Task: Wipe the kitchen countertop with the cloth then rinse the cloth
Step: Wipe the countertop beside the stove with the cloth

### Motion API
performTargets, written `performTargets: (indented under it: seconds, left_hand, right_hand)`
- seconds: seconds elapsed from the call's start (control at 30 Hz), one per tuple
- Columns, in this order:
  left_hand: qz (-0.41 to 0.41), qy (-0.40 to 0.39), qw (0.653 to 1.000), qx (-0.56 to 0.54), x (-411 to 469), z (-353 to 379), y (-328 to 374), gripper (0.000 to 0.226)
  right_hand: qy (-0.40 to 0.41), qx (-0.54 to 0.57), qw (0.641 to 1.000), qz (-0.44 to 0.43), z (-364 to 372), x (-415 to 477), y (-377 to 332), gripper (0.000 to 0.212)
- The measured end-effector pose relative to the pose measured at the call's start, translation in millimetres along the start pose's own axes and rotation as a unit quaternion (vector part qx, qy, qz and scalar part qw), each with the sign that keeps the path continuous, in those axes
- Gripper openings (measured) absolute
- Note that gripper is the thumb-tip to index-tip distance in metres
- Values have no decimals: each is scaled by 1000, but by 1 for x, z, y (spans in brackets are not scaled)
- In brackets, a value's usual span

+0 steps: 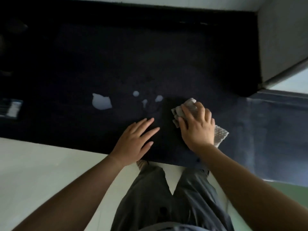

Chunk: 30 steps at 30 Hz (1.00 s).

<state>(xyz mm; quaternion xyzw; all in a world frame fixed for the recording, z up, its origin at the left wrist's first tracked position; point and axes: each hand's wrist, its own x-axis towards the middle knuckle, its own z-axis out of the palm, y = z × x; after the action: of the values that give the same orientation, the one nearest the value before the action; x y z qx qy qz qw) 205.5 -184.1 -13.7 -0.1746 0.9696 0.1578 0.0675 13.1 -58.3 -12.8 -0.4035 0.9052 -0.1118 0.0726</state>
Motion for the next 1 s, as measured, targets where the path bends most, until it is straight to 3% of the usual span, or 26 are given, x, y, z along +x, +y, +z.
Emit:
performTargets:
  seconds: [0.07, 0.13, 0.3, 0.37, 0.5, 0.57, 0.73, 0.87, 1.0]
  left_hand:
    - [21, -4, 1000, -9, -1, 1, -8, 48]
    - [22, 6, 1000, -15, 1, 2, -10, 47]
    - [27, 23, 999, -10, 1, 10, -15, 48]
    - [29, 21, 999, -8, 1, 9, -14, 48]
    - [28, 16, 999, -8, 1, 6, -14, 48]
    - [26, 18, 999, -10, 1, 6, -14, 48]
    - [23, 18, 1000, -3, 1, 10, -14, 48]
    - [17, 4, 1000, 1, 2, 5, -11, 49]
    - [15, -4, 1000, 3, 0, 3, -10, 49]
  right_hand:
    - [12, -11, 999, -50, 0, -15, 5, 42]
    - [21, -9, 999, -47, -3, -17, 10, 41]
    - [42, 36, 990, 131, 5, 35, -21, 39]
    - [45, 45, 992, 109, 8, 43, -32, 40]
    - [23, 36, 999, -19, 4, 9, -22, 38]
    - [34, 26, 999, -30, 0, -1, -5, 38]
    - [48, 56, 993, 93, 4, 62, -18, 41]
    - [2, 48, 998, -29, 9, 58, -43, 41]
    - [0, 46, 990, -132, 4, 18, -12, 40]
